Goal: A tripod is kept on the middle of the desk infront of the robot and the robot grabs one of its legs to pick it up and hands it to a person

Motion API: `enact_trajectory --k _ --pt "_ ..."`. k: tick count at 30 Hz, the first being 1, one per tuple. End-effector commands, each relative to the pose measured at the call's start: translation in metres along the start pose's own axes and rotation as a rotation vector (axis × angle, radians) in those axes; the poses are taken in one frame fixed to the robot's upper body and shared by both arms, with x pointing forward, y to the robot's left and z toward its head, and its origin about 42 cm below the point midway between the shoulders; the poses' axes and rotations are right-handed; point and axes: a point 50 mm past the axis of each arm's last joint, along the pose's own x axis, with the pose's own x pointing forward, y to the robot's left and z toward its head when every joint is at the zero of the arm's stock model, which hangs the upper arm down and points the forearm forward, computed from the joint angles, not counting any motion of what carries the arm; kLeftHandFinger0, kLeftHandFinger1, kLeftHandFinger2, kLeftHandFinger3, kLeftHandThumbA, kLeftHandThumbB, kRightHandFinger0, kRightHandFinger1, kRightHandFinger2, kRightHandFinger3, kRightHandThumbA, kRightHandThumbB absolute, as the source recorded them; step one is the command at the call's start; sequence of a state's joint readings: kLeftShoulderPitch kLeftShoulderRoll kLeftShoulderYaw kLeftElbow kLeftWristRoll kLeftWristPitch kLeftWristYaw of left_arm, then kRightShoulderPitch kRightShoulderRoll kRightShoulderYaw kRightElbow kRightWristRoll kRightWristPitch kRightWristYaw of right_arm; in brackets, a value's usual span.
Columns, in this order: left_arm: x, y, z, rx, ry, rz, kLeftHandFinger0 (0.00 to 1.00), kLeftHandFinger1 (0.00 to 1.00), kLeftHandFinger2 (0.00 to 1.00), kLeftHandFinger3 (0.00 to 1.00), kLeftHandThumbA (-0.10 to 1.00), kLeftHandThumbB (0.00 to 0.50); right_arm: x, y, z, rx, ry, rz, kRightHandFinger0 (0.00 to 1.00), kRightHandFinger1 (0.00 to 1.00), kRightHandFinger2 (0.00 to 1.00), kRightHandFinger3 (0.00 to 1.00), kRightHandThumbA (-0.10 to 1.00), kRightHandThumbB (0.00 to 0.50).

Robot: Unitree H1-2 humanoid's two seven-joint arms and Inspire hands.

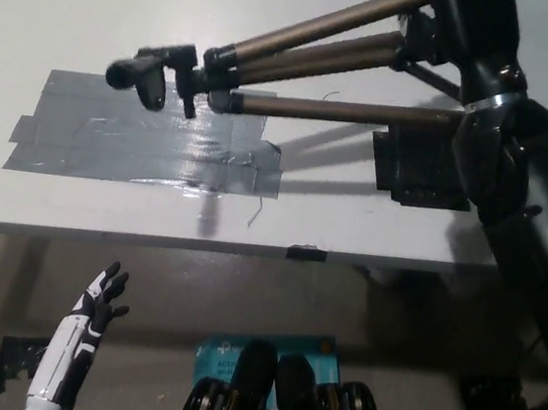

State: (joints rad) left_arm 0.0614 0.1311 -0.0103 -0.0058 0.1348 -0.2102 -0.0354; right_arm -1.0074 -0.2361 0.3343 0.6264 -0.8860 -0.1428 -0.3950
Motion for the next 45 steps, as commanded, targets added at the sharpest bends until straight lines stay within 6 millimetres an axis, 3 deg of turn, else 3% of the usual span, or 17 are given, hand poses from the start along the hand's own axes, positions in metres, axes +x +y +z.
enact_trajectory --k 1,3,8,12,19,21,25,27,28,29,30,31,32,33,34,36,45 --pt "-0.003 0.001 0.008 0.005 -0.058 -0.022 0.95 0.99 0.98 1.00 1.00 0.022 0.038 -0.025 0.008 -0.019 -0.080 -0.125 0.00 0.36 0.76 0.67 -0.10 0.210" --pt "-0.003 0.001 0.008 0.005 -0.056 -0.028 0.94 0.99 0.99 1.00 1.00 0.025 0.039 -0.014 0.004 -0.034 -0.079 -0.099 0.00 0.31 0.69 0.52 -0.10 0.218" --pt "-0.003 0.002 0.008 0.010 -0.060 -0.031 0.92 0.96 0.97 1.00 1.00 0.015 0.041 0.004 -0.001 -0.062 -0.068 -0.041 0.00 0.26 0.62 0.43 -0.10 0.245" --pt "-0.004 0.002 0.008 0.007 -0.058 -0.034 0.89 0.96 0.97 1.00 1.00 0.010 0.039 0.016 -0.005 -0.073 -0.040 -0.012 0.00 0.28 0.71 0.63 -0.10 0.185" --pt "-0.003 0.003 0.009 0.015 -0.038 -0.039 0.90 0.96 0.97 1.00 1.00 0.042 0.040 0.021 -0.002 -0.066 -0.023 -0.021 0.00 0.36 0.80 0.83 -0.10 0.169" --pt "-0.001 0.003 0.010 0.015 -0.040 -0.044 0.93 0.96 0.97 1.00 1.00 0.041 0.042 0.019 0.000 -0.065 -0.022 -0.055 0.00 0.36 0.79 0.82 -0.10 0.174" --pt "0.001 0.003 0.011 0.017 -0.041 -0.046 0.91 0.94 0.96 1.00 1.00 0.051 0.048 0.014 0.005 -0.081 -0.013 -0.128 0.00 0.29 0.70 0.64 -0.10 0.208" --pt "0.003 0.004 0.012 0.019 -0.042 -0.047 0.91 0.93 0.95 1.00 1.00 0.057 0.050 0.012 0.006 -0.085 -0.008 -0.155 0.00 0.31 0.73 0.68 -0.10 0.196" --pt "0.002 0.004 0.013 0.023 -0.042 -0.049 0.90 0.93 0.94 1.00 1.00 0.049 0.051 0.012 0.006 -0.080 0.007 -0.143 0.03 0.39 0.84 0.83 -0.10 0.204" --pt "0.003 0.004 0.014 0.027 -0.046 -0.051 0.90 0.92 0.94 1.00 1.00 0.048 0.052 0.012 0.005 -0.078 0.020 -0.126 0.02 0.36 0.72 0.73 -0.10 0.208" --pt "0.004 0.005 0.015 0.026 -0.045 -0.051 0.89 0.92 0.94 1.00 1.00 0.048 0.052 0.012 0.005 -0.089 0.040 -0.109 0.02 0.35 0.60 0.51 0.03 0.207" --pt "0.004 0.005 0.015 0.027 -0.045 -0.051 0.89 0.92 0.93 1.00 1.00 0.044 0.053 0.013 0.004 -0.094 0.060 -0.083 0.11 0.44 0.66 0.60 0.23 0.241" --pt "0.004 0.005 0.015 0.025 -0.045 -0.052 0.89 0.91 0.92 1.00 1.00 0.041 0.053 0.013 0.004 -0.086 0.074 -0.032 0.33 0.68 0.90 0.86 0.42 0.289" --pt "0.004 0.005 0.015 0.021 -0.044 -0.053 0.88 0.91 0.92 1.00 1.00 0.045 0.053 0.012 0.003 -0.063 0.079 0.039 0.70 0.98 1.00 1.00 0.57 0.327" --pt "0.004 0.005 0.015 0.019 -0.042 -0.056 0.88 0.91 0.92 1.00 1.00 0.047 0.053 0.008 0.005 0.000 0.073 0.155 1.00 1.00 1.00 1.00 0.67 0.408" --pt "0.005 0.006 0.015 0.021 -0.039 -0.057 0.88 0.90 0.91 1.00 1.00 0.056 0.053 -0.001 0.009 0.101 0.058 0.317 1.00 1.00 1.00 1.00 0.68 0.494" --pt "0.003 0.006 0.014 0.021 -0.032 -0.059 0.87 0.88 0.90 1.00 1.00 0.042 0.034 -0.034 0.038 0.278 -0.038 0.754 1.00 1.00 1.00 1.00 0.79 0.500"
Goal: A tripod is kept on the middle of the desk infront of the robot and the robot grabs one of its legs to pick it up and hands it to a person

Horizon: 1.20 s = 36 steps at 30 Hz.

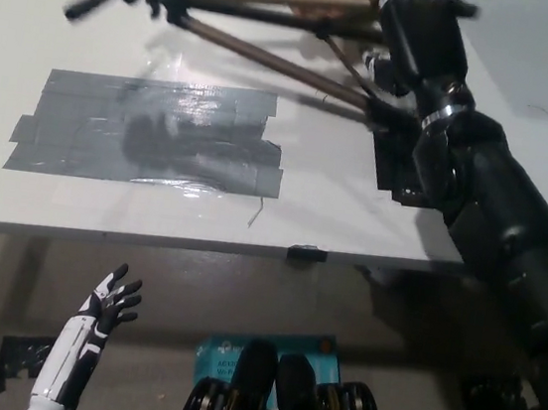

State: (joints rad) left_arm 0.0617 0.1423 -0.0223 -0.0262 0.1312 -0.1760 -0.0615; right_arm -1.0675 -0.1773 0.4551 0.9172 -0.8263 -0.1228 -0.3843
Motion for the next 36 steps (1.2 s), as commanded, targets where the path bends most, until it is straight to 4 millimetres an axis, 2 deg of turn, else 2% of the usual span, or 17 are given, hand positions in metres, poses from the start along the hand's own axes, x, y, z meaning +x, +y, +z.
enact_trajectory --k 1,4,7,8,10,11,13,15,16,18,19,20,21,24,28,34,36 --pt "0.002 0.007 0.011 0.020 -0.043 -0.022 0.87 0.88 0.90 1.00 1.00 0.048 0.014 -0.106 0.039 0.278 -0.163 0.542 1.00 1.00 1.00 1.00 0.85 0.500" --pt "0.002 0.009 0.011 0.014 -0.040 -0.021 0.89 0.89 0.91 1.00 1.00 0.051 0.006 -0.119 0.039 0.339 -0.215 0.555 1.00 1.00 1.00 1.00 0.90 0.500" --pt "0.004 0.008 0.011 -0.008 -0.041 -0.025 0.89 0.90 0.93 1.00 1.00 0.063 -0.010 -0.144 0.038 0.428 -0.274 0.532 1.00 1.00 1.00 1.00 0.93 0.500" --pt "0.004 0.008 0.011 0.000 -0.049 -0.025 0.86 0.89 0.91 1.00 1.00 0.042 -0.013 -0.150 0.038 0.434 -0.289 0.517 1.00 1.00 1.00 1.00 0.95 0.500" --pt "0.006 0.008 0.011 0.022 -0.061 -0.028 0.86 0.89 0.91 1.00 1.00 0.036 -0.021 -0.164 0.037 0.442 -0.310 0.479 1.00 1.00 1.00 1.00 0.95 0.500" --pt "0.008 0.008 0.012 0.003 -0.045 -0.027 0.89 0.90 0.92 1.00 1.00 0.060 -0.026 -0.174 0.036 0.460 -0.322 0.454 1.00 1.00 1.00 1.00 0.93 0.500" --pt "0.015 0.008 0.013 0.012 -0.071 -0.029 0.89 0.90 0.92 1.00 1.00 0.027 -0.046 -0.203 0.036 0.495 -0.367 0.343 1.00 1.00 1.00 1.00 0.91 0.500" --pt "0.016 0.008 0.014 0.012 -0.073 -0.028 0.89 0.90 0.92 1.00 1.00 0.029 -0.058 -0.212 0.036 0.517 -0.399 0.289 1.00 1.00 1.00 1.00 0.90 0.500" --pt "0.020 0.006 0.014 0.007 -0.076 -0.023 0.88 0.90 0.93 1.00 1.00 0.031 -0.080 -0.224 0.035 0.504 -0.432 0.187 1.00 1.00 1.00 1.00 1.00 0.500" --pt "0.020 0.006 0.014 0.009 -0.075 -0.018 0.88 0.90 0.93 1.00 1.00 0.029 -0.098 -0.226 0.035 0.520 -0.440 0.132 1.00 1.00 1.00 1.00 1.00 0.500" --pt "0.019 0.006 0.013 0.013 -0.074 -0.014 0.89 0.91 0.94 1.00 1.00 0.024 -0.123 -0.222 0.035 0.576 -0.424 0.107 1.00 1.00 1.00 1.00 1.00 0.463" --pt "0.018 0.006 0.012 0.013 -0.072 -0.012 0.89 0.91 0.94 1.00 1.00 0.021 -0.149 -0.217 0.037 0.623 -0.407 0.099 1.00 1.00 1.00 1.00 1.00 0.463" --pt "0.016 0.005 0.011 0.011 -0.069 -0.011 0.89 0.91 0.94 1.00 1.00 0.019 -0.160 -0.215 0.038 0.637 -0.399 0.100 1.00 1.00 1.00 1.00 1.00 0.463" --pt "0.012 0.001 0.007 0.007 -0.054 -0.008 0.88 0.91 0.94 1.00 1.00 0.010 -0.200 -0.193 0.042 0.657 -0.372 0.066 1.00 1.00 1.00 1.00 1.00 0.410" --pt "0.008 0.005 0.004 0.014 -0.044 -0.003 0.87 0.90 0.94 1.00 1.00 0.018 -0.248 -0.154 0.048 0.756 -0.306 0.072 1.00 1.00 1.00 1.00 1.00 0.408" --pt "0.006 0.003 -0.001 0.007 -0.028 0.002 0.85 0.89 0.93 1.00 1.00 0.016 -0.281 -0.113 0.048 0.893 -0.185 0.064 1.00 1.00 1.00 1.00 1.00 0.378" --pt "0.004 0.003 -0.002 0.008 -0.027 0.002 0.85 0.89 0.94 1.00 1.00 0.008 -0.289 -0.088 0.048 0.933 -0.146 0.049 1.00 1.00 1.00 1.00 1.00 0.311"
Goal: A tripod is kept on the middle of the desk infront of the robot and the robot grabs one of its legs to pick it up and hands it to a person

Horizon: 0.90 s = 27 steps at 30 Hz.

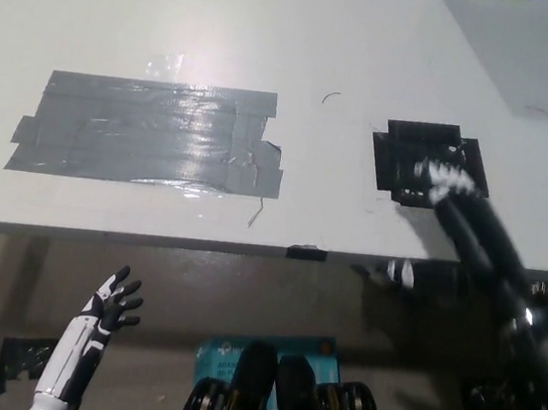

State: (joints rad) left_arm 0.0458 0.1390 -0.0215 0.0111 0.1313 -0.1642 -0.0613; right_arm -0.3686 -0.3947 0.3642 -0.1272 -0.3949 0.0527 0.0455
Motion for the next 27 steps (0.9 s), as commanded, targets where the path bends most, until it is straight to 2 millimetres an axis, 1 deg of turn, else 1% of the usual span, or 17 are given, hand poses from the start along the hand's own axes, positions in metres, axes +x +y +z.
enact_trajectory --k 1,2,3,5,6,8,9,10,11,13,14,16,17,20,22,24,27 --pt "0.000 0.005 0.006 0.013 -0.060 0.006 0.86 0.89 0.93 1.00 1.00 0.012 -0.085 -0.023 0.065 0.400 -0.216 -0.084 1.00 1.00 1.00 1.00 1.00 0.290" --pt "0.000 0.005 0.005 0.010 -0.060 0.007 0.86 0.89 0.93 1.00 1.00 0.012 -0.084 -0.013 0.061 0.432 -0.194 -0.086 1.00 1.00 1.00 1.00 1.00 0.291" --pt "0.000 0.005 0.006 0.008 -0.061 0.007 0.85 0.90 0.95 1.00 1.00 0.016 -0.082 0.003 0.053 0.482 -0.153 -0.086 1.00 1.00 1.00 1.00 1.00 0.274" --pt "0.001 0.004 0.006 -0.003 -0.062 0.008 0.84 0.91 0.96 1.00 1.00 0.023 -0.077 0.026 0.042 0.541 -0.087 -0.092 1.00 1.00 1.00 1.00 1.00 0.282" --pt "0.002 0.004 0.007 -0.011 -0.061 0.008 0.84 0.92 0.97 1.00 1.00 0.027 -0.073 0.038 0.036 0.568 -0.061 -0.093 1.00 1.00 1.00 1.00 1.00 0.270" --pt "0.002 0.004 0.007 -0.009 -0.061 0.009 0.84 0.92 0.97 1.00 1.00 0.027 -0.070 0.049 0.030 0.601 -0.029 -0.085 1.00 1.00 1.00 1.00 1.00 0.261" --pt "0.002 0.003 0.006 -0.009 -0.061 0.008 0.85 0.93 0.98 1.00 1.00 0.032 -0.071 0.050 0.029 0.604 -0.025 -0.085 1.00 1.00 1.00 1.00 0.98 0.189" --pt "0.000 0.003 0.005 -0.003 -0.061 0.009 0.87 0.94 0.99 1.00 1.00 0.043 -0.067 0.063 0.019 0.611 0.013 -0.070 1.00 1.00 1.00 1.00 1.00 0.236" --pt "0.000 0.003 0.005 0.001 -0.058 0.011 0.88 0.95 1.00 1.00 1.00 0.042 -0.065 0.071 0.012 0.613 0.039 -0.058 1.00 1.00 1.00 1.00 1.00 0.237" --pt "0.002 0.005 0.005 0.011 -0.072 0.013 0.90 0.96 1.00 1.00 1.00 0.037 -0.061 0.077 0.003 0.608 0.065 -0.046 1.00 1.00 1.00 1.00 1.00 0.225" --pt "0.000 0.004 0.004 0.016 -0.071 0.010 0.93 0.99 1.00 1.00 1.00 0.040 -0.064 0.080 0.001 0.612 0.078 -0.044 1.00 1.00 1.00 1.00 0.99 0.238" --pt "-0.005 0.002 0.000 0.019 -0.057 0.006 0.99 1.00 1.00 1.00 1.00 0.071 -0.070 0.086 -0.006 0.632 0.110 -0.035 1.00 1.00 1.00 1.00 1.00 0.241" --pt "-0.006 0.001 0.000 0.018 -0.054 0.006 1.00 1.00 1.00 1.00 1.00 0.074 -0.071 0.087 -0.008 0.638 0.113 -0.033 1.00 1.00 1.00 1.00 1.00 0.241" --pt "-0.012 0.001 -0.003 0.028 -0.053 0.002 1.00 1.00 1.00 1.00 1.00 0.123 -0.075 0.093 -0.012 0.675 0.136 -0.014 1.00 1.00 1.00 1.00 1.00 0.256" --pt "-0.012 0.001 -0.003 0.033 -0.060 -0.001 1.00 1.00 1.00 1.00 1.00 0.138 -0.075 0.094 -0.014 0.677 0.140 -0.008 1.00 1.00 1.00 1.00 1.00 0.265" --pt "-0.012 0.001 -0.005 0.021 -0.072 -0.005 1.00 1.00 1.00 1.00 1.00 0.167 -0.075 0.096 -0.015 0.712 0.143 0.010 1.00 1.00 1.00 1.00 1.00 0.245" --pt "-0.013 0.000 -0.007 -0.018 -0.079 -0.026 1.00 1.00 1.00 1.00 1.00 0.179 -0.075 0.099 -0.014 0.733 0.146 0.025 1.00 1.00 1.00 1.00 1.00 0.251"
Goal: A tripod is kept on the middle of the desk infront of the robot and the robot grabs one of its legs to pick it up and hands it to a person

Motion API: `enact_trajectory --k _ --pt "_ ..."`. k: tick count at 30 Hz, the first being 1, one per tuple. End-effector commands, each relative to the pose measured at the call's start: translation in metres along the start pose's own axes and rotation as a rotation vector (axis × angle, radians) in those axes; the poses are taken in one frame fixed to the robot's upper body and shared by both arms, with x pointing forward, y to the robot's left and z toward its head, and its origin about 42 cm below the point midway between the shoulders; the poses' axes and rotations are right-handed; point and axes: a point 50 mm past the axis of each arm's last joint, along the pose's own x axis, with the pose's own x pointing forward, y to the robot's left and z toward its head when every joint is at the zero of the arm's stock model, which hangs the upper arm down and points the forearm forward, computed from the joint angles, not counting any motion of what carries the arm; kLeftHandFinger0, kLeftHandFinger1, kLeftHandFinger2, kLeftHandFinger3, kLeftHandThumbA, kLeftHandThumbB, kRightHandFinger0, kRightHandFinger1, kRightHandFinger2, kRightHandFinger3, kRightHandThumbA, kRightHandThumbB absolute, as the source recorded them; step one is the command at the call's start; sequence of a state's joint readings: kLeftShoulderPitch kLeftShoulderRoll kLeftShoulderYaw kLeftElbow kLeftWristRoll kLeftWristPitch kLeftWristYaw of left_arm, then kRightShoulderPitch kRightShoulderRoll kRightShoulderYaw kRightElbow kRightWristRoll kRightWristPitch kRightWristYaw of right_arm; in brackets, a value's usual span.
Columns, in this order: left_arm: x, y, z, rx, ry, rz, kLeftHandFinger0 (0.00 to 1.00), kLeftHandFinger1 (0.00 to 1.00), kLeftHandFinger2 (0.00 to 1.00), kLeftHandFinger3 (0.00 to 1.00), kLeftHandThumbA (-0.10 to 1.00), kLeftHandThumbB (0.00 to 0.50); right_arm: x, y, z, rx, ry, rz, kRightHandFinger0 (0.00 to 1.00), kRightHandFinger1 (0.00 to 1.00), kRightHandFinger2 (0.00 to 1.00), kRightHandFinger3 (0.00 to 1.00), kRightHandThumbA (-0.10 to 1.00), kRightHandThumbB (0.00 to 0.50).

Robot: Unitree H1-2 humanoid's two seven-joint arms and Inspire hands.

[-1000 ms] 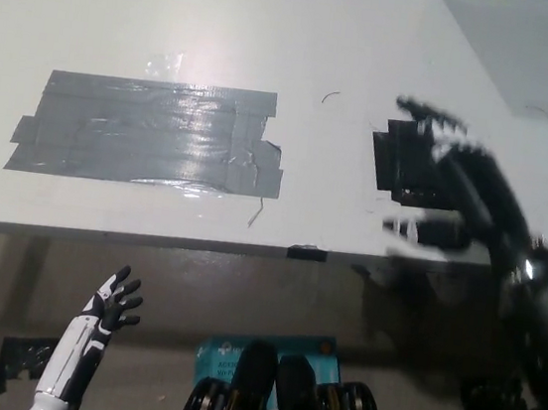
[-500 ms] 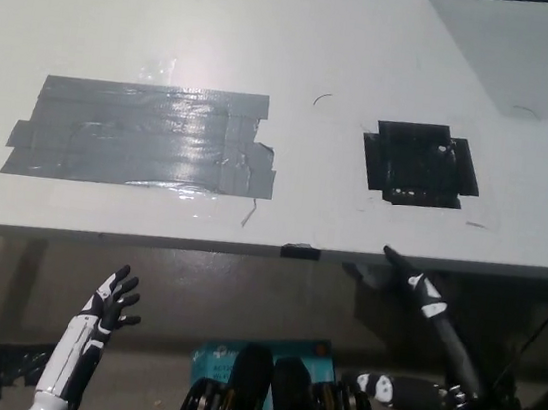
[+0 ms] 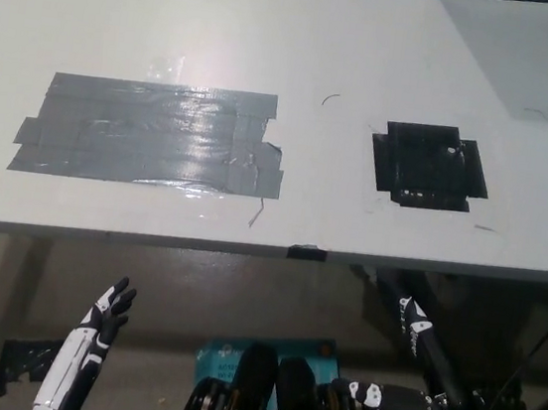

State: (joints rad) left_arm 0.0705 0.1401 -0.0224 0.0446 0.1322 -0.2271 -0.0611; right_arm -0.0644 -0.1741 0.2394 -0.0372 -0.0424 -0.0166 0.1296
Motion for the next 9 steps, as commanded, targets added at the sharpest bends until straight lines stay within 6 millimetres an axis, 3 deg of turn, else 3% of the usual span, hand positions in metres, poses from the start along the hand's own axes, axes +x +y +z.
enact_trajectory --k 1,3,4,9 --pt "-0.0017 0.0018 0.0019 -0.027 -0.076 -0.029 1.00 1.00 1.00 1.00 1.00 0.183 0.0011 0.0038 0.0064 0.076 -0.063 0.037 1.00 1.00 1.00 1.00 1.00 0.251" --pt "-0.0033 0.0007 0.0006 -0.021 -0.070 -0.036 1.00 1.00 1.00 1.00 1.00 0.245 0.0007 0.0054 0.0060 0.076 -0.067 0.039 1.00 1.00 1.00 1.00 1.00 0.234" --pt "-0.0039 0.0003 0.0004 -0.019 -0.069 -0.037 1.00 1.00 1.00 1.00 1.00 0.252 0.0003 0.0056 0.0058 0.076 -0.068 0.039 1.00 1.00 1.00 1.00 1.00 0.232" --pt "-0.0033 0.0009 0.0023 -0.011 -0.096 -0.058 1.00 1.00 1.00 1.00 1.00 0.220 0.0022 0.0057 0.0065 0.075 -0.069 0.039 1.00 1.00 1.00 1.00 1.00 0.253"
